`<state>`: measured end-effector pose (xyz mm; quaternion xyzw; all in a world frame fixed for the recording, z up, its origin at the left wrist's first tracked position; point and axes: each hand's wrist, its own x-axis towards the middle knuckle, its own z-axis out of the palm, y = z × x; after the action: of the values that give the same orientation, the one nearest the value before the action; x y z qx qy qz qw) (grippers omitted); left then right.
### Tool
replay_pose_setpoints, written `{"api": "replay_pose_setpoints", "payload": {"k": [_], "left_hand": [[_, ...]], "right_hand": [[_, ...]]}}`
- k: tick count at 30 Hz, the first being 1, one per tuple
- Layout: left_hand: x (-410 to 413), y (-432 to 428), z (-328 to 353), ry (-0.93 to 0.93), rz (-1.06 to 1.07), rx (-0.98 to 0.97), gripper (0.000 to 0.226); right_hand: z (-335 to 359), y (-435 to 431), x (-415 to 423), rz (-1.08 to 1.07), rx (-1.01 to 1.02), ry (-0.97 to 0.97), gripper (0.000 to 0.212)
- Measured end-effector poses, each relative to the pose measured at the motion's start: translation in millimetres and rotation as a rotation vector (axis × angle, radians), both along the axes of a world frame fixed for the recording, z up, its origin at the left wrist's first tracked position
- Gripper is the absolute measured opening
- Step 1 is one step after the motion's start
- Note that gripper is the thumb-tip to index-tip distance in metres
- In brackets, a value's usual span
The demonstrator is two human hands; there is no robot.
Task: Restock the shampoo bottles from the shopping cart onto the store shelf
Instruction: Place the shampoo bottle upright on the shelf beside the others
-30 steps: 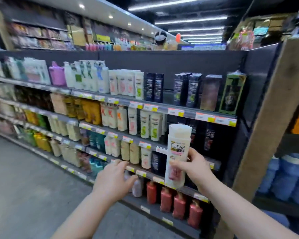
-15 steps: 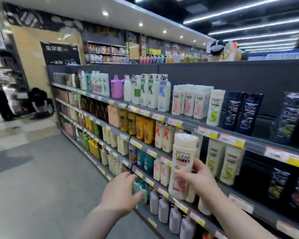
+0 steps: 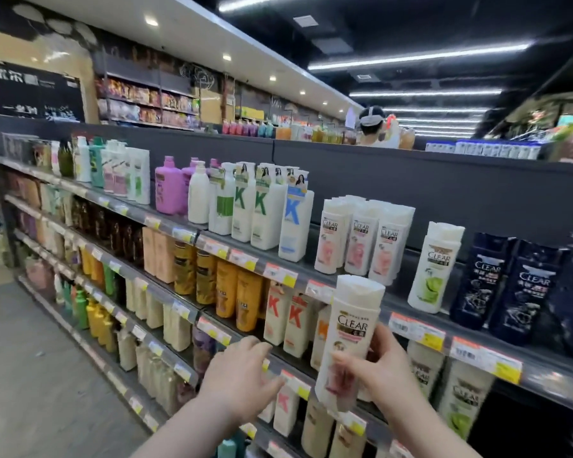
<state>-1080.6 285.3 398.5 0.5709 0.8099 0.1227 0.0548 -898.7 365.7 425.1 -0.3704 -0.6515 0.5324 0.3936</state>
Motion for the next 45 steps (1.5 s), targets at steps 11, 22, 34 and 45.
{"api": "replay_pose_setpoints", "payload": {"k": [11,22,34,45], "left_hand": [[-83,163,14,0.05,-0.298,0.157,0.065],[-89,251,21,0.086,-0.475,0.177,0.055],[-94,261,18,0.098,-0.509,0.246,0.049],[-94,263,20,0.119,-0.515,0.228,0.049]], "right_hand": [[10,85,-63,-0.395,0.13,-0.026,0.041],[51,166,-77,-0.619,0.209,-0.105,0.045],[33,220,-97,-0.536,0.191,-0.237,0.045],[13,220,-90,-0.538,0.159,-0.566,0.043]]}}
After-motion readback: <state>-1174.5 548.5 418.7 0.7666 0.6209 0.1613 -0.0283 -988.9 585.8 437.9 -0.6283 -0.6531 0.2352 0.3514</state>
